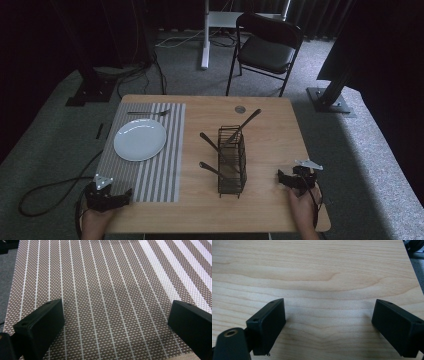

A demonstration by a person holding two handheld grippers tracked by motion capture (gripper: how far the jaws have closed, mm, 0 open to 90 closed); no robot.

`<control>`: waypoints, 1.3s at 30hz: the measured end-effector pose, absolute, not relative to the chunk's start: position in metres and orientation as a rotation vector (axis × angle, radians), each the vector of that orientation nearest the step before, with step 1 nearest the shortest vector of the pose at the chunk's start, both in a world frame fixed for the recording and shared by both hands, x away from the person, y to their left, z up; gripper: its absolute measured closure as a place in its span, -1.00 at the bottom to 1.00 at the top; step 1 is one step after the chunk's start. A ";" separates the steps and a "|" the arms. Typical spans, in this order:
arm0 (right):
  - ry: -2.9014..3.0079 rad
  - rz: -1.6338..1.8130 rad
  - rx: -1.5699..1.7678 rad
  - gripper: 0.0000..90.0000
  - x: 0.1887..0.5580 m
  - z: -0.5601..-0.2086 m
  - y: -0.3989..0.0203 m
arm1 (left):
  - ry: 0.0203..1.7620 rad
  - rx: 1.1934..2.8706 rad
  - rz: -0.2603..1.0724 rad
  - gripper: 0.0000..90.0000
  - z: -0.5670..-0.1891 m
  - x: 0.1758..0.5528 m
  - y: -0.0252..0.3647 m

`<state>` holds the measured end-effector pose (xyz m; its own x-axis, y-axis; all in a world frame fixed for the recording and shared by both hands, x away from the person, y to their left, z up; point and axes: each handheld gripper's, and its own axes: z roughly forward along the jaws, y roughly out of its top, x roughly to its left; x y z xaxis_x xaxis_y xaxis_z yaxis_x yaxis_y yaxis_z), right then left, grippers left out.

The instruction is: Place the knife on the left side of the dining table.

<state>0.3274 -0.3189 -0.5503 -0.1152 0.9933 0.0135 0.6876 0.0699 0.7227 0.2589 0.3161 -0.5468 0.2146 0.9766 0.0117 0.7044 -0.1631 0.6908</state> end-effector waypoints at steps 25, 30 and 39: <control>1.855 0.805 1.667 -0.75 0.327 -0.550 -0.319 | 1.571 1.937 0.637 -0.95 -0.545 0.258 0.314; 1.855 0.805 1.668 -0.75 0.327 -0.550 -0.319 | 1.564 1.944 0.642 -0.90 -0.544 0.258 0.316; 1.855 0.805 1.667 -0.75 0.327 -0.550 -0.319 | 1.529 1.954 0.593 -0.90 -0.538 0.256 0.310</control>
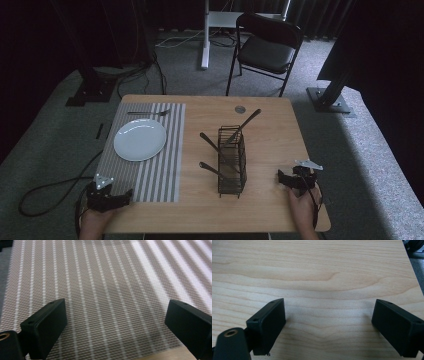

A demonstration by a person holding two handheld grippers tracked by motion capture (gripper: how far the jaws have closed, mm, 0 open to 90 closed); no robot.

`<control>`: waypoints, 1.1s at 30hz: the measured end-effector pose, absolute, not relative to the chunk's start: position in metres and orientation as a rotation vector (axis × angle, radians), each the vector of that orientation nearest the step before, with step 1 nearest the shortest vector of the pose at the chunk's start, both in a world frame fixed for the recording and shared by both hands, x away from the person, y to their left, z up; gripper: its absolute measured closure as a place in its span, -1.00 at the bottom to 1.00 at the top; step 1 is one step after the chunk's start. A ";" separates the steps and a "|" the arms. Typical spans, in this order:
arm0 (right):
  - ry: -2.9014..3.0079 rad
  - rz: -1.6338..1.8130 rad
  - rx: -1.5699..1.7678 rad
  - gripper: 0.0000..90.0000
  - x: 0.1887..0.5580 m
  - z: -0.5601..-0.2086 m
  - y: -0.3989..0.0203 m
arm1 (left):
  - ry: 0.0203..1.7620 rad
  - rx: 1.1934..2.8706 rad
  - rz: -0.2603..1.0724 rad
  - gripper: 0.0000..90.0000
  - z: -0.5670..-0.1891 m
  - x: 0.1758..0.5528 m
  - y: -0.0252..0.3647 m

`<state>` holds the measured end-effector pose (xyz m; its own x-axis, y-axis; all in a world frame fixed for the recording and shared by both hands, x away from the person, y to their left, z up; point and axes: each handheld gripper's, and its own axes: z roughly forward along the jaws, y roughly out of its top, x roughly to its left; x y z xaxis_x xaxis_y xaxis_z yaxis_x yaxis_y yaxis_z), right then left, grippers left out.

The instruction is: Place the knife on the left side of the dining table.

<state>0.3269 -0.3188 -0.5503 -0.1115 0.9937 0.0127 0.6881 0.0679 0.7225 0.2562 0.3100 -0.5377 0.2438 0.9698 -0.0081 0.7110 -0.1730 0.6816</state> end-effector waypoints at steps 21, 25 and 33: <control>1.855 0.805 1.668 -0.75 0.327 -0.550 -0.319 | 1.384 1.958 0.537 -0.89 -0.515 0.254 0.277; 1.855 0.805 1.668 -0.75 0.327 -0.550 -0.319 | 1.335 1.968 0.531 -0.89 -0.505 0.253 0.267; 1.855 0.805 1.668 -0.75 0.327 -0.550 -0.319 | 1.267 1.982 0.514 -0.89 -0.488 0.250 0.252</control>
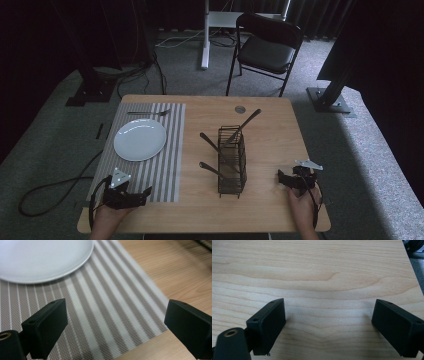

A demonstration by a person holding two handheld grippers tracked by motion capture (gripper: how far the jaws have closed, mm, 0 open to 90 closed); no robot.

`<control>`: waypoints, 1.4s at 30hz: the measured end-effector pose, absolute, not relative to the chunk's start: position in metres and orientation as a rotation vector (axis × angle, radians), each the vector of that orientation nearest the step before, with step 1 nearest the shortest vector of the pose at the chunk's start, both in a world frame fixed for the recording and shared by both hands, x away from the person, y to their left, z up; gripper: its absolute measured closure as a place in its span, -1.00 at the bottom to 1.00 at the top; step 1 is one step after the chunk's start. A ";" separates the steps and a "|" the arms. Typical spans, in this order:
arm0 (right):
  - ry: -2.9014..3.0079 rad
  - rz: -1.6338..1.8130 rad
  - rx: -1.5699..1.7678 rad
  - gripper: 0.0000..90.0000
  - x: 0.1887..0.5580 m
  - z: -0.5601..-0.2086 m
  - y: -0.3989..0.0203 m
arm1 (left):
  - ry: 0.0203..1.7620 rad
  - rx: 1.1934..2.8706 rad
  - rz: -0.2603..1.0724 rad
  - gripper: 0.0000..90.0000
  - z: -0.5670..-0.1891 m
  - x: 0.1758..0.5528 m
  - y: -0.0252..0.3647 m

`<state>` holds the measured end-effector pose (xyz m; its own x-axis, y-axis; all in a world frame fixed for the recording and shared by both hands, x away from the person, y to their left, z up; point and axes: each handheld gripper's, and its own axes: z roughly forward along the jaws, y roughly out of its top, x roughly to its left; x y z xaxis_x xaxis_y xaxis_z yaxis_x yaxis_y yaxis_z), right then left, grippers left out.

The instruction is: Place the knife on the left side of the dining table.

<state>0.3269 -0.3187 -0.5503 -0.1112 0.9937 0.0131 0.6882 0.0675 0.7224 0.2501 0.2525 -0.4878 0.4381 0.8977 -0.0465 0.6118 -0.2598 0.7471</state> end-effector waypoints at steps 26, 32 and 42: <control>1.855 0.805 1.668 -0.75 0.327 -0.550 -0.319 | 0.980 2.035 0.469 -0.89 -0.433 0.240 0.195; 1.855 0.805 1.668 -0.75 0.327 -0.550 -0.319 | 0.938 2.030 0.460 -0.89 -0.425 0.240 0.184; 1.854 0.805 1.668 -0.75 0.327 -0.550 -0.319 | 0.845 2.017 0.429 -0.89 -0.411 0.237 0.165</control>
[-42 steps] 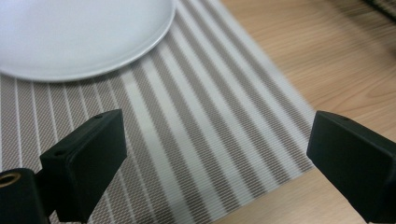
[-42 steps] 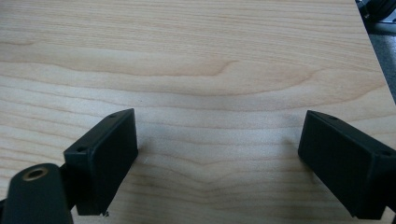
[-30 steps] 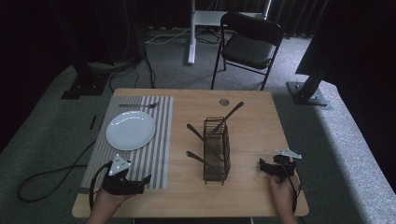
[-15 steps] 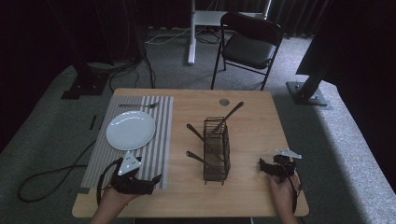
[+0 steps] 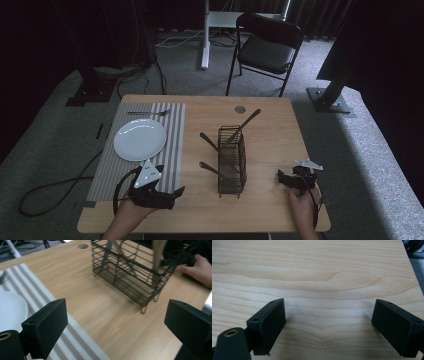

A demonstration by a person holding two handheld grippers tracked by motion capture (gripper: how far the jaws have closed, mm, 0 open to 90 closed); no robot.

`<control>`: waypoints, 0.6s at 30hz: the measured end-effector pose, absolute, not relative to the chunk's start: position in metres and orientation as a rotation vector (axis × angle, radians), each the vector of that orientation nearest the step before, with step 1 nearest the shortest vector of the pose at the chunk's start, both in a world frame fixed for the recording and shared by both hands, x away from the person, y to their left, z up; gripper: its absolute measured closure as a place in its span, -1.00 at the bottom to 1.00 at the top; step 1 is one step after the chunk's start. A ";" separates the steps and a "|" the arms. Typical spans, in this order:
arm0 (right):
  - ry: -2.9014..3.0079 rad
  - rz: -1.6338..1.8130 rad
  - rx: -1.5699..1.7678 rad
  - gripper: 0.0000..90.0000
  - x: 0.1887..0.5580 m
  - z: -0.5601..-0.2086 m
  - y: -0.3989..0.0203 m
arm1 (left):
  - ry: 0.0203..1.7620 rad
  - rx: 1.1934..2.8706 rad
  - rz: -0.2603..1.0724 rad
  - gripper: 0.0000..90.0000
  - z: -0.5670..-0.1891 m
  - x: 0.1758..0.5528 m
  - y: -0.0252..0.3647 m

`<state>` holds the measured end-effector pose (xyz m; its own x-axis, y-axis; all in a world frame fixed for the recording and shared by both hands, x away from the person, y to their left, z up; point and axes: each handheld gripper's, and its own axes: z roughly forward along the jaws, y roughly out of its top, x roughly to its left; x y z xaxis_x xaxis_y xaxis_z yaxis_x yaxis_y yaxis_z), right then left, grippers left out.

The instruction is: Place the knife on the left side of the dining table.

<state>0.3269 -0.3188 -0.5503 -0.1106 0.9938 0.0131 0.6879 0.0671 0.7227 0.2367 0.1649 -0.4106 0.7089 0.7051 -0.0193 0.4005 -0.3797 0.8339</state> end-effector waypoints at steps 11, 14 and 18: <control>1.855 0.804 1.667 -0.75 0.327 -0.550 -0.319 | 0.784 2.020 0.404 -0.89 -0.402 0.243 0.142; 1.855 0.804 1.667 -0.75 0.327 -0.550 -0.319 | 0.779 2.000 0.383 -0.89 -0.399 0.245 0.137; 1.854 0.804 1.667 -0.75 0.327 -0.550 -0.319 | 0.776 2.000 0.376 -0.89 -0.397 0.246 0.128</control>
